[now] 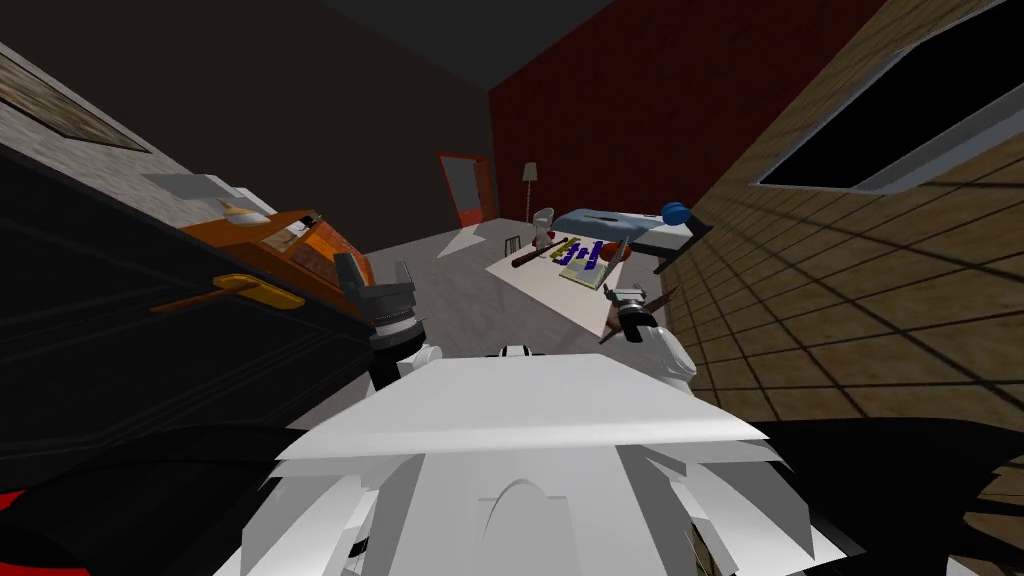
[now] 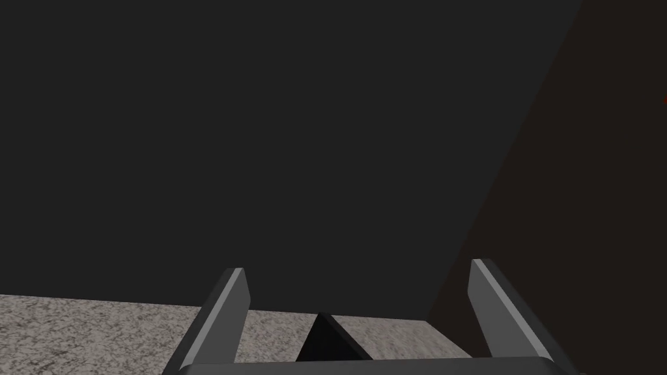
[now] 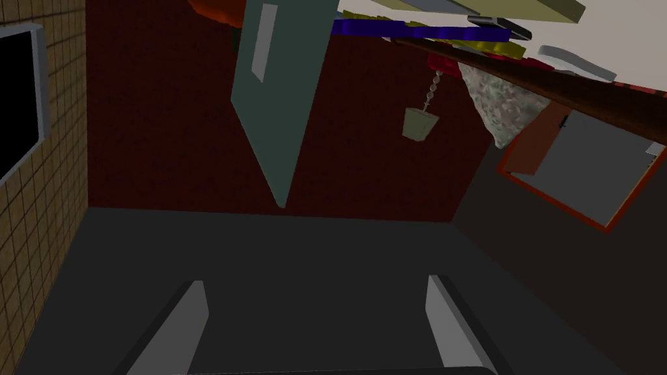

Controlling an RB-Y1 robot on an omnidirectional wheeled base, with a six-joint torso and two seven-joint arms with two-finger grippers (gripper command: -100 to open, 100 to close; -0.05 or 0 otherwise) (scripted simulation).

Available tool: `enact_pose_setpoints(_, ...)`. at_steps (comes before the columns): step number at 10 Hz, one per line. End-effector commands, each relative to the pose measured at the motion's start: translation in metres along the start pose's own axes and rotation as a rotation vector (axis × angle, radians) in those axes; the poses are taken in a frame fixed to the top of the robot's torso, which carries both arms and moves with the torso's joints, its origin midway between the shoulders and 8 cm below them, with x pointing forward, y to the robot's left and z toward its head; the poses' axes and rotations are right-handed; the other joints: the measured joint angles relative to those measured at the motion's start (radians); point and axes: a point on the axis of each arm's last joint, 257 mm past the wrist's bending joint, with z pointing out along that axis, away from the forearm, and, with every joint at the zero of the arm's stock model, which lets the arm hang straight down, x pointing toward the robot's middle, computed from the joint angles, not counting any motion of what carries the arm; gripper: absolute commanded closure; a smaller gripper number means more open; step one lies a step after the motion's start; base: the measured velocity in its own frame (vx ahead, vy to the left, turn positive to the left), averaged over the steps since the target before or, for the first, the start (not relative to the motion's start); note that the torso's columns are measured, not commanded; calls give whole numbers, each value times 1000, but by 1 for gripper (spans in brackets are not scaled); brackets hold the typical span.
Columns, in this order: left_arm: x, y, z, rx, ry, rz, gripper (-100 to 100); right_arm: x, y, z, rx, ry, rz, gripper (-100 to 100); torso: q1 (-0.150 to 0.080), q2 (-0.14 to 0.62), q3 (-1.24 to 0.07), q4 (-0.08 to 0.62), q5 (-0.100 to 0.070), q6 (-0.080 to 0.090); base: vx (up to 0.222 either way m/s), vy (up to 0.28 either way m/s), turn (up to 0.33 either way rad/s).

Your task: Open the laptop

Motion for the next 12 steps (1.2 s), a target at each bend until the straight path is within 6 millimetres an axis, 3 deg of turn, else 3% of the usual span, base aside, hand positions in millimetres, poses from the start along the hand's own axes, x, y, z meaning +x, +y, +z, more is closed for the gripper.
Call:
enact_pose_setpoints(1,0,0,0,0,0,0,0,12,-30,4,45,30,-76,-100,-1,1,1,0,0,0,72,2,47)
enact_pose_setpoints(6,0,0,0,0,0,0,0,27,-100,14,154,99,-264,-100,0,-1,-1,0,0,0,82,-9,143)
enact_pose_setpoints(7,0,0,0,0,0,0,0,28,-124,17,189,118,-327,-100,1,0,0,0,0,0,104,-5,200)
enact_pose_setpoints(8,0,0,0,0,0,0,0,28,-124,17,189,118,-327,-100,1,0,0,0,0,0,81,-12,76)
enact_pose_setpoints(11,0,0,0,0,0,0,0,22,-164,21,244,142,-437,-100,0,2,2,1,0,0,62,-15,109)
enact_pose_setpoints(12,0,0,0,0,0,0,0,22,-156,23,232,136,-412,-100,0,1,1,0,0,0,32,-14,25)
